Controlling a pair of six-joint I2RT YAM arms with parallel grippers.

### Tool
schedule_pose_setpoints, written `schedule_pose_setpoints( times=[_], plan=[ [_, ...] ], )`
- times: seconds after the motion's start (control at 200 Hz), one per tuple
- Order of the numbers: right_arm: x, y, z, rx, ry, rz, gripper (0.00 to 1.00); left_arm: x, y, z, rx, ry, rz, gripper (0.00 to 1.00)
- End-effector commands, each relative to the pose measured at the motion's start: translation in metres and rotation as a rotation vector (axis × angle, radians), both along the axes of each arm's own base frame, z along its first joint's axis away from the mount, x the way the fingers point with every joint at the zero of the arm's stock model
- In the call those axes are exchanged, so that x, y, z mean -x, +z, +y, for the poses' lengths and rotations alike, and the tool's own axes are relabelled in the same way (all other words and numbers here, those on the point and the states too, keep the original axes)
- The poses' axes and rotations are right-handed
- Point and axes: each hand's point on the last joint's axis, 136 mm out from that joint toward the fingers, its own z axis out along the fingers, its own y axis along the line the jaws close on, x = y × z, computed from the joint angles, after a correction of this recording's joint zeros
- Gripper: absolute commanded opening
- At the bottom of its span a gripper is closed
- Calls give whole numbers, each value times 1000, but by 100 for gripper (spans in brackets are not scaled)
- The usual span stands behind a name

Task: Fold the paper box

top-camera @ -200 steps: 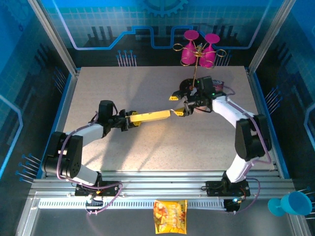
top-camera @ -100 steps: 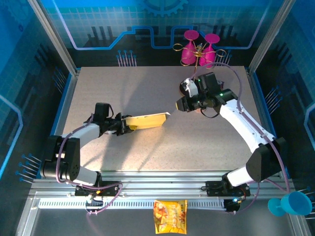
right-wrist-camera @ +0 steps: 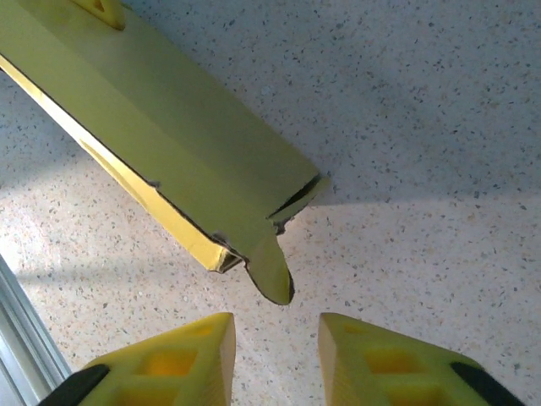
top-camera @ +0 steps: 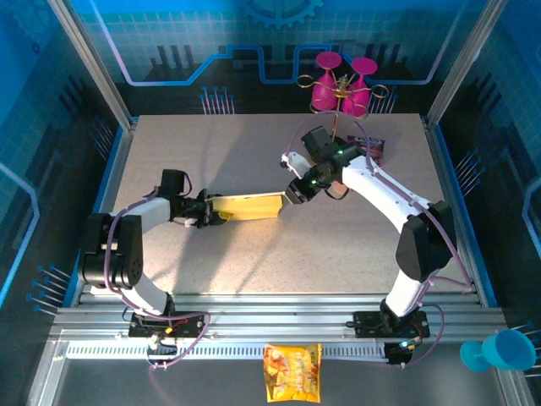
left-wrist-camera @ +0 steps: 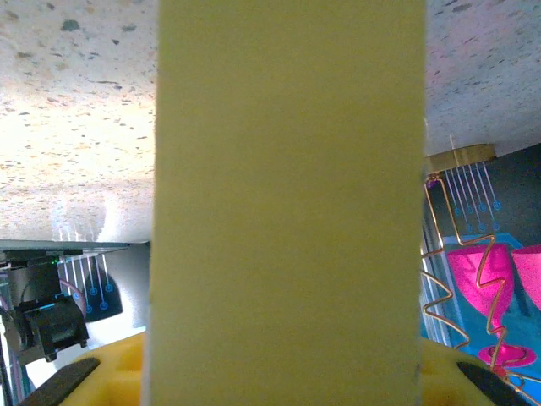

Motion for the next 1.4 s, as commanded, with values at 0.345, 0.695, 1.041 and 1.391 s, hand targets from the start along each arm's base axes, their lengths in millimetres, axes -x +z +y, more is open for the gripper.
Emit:
schedule_pose_setpoints(
  times=[0.345, 0.695, 1.041, 1.391],
  plan=[
    [8, -5, 12, 41, 46, 27, 32, 16, -22, 9, -34, 26, 142, 1],
    [-4, -11, 19, 61, 35, 22, 25, 24, -37, 15, -63, 72, 267, 0],
    [-8, -8, 25, 44, 24, 28, 13, 22, -39, 16, -73, 64, 284, 0],
    [-8, -1, 27, 31, 14, 36, 22, 21, -39, 16, -76, 66, 284, 0]
  ],
)
